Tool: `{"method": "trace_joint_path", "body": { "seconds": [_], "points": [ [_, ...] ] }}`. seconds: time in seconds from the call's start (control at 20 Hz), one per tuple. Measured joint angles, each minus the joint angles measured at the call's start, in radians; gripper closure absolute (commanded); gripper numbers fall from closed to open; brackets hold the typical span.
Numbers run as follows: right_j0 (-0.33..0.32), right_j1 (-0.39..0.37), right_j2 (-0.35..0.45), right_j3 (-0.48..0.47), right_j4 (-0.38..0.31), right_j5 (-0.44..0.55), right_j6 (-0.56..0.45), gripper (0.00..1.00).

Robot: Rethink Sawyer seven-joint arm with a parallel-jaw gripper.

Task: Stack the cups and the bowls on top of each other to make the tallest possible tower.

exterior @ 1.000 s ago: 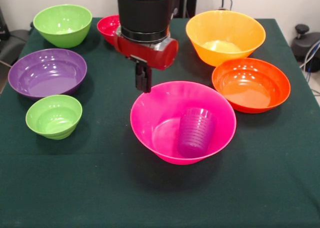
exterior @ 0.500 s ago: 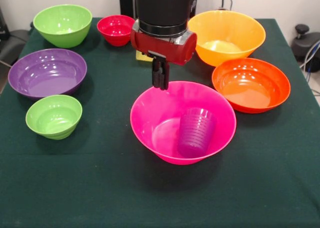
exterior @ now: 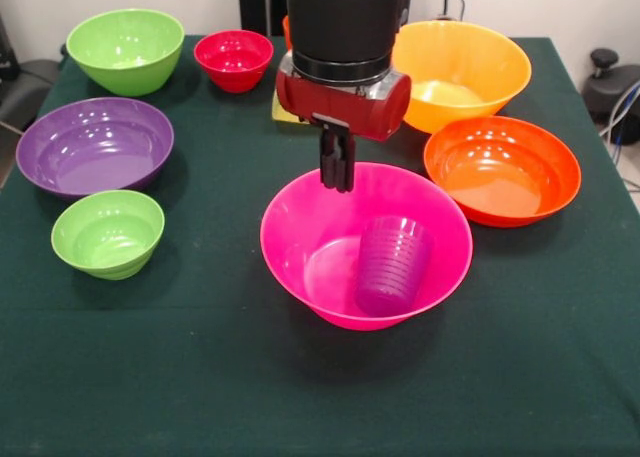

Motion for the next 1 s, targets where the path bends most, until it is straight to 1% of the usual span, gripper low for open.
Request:
{"method": "trace_joint_path", "body": {
  "seconds": [0.35, 0.75, 1.0],
  "points": [
    [0.026, 0.033, 0.0, -0.04, 0.0, 0.0, 0.0, 1.0],
    [0.053, 0.043, 0.0, -0.047, 0.0, 0.0, 0.0, 1.0],
    [0.056, 0.043, 0.0, -0.047, 0.0, 0.0, 0.0, 1.0]
  ]
}}
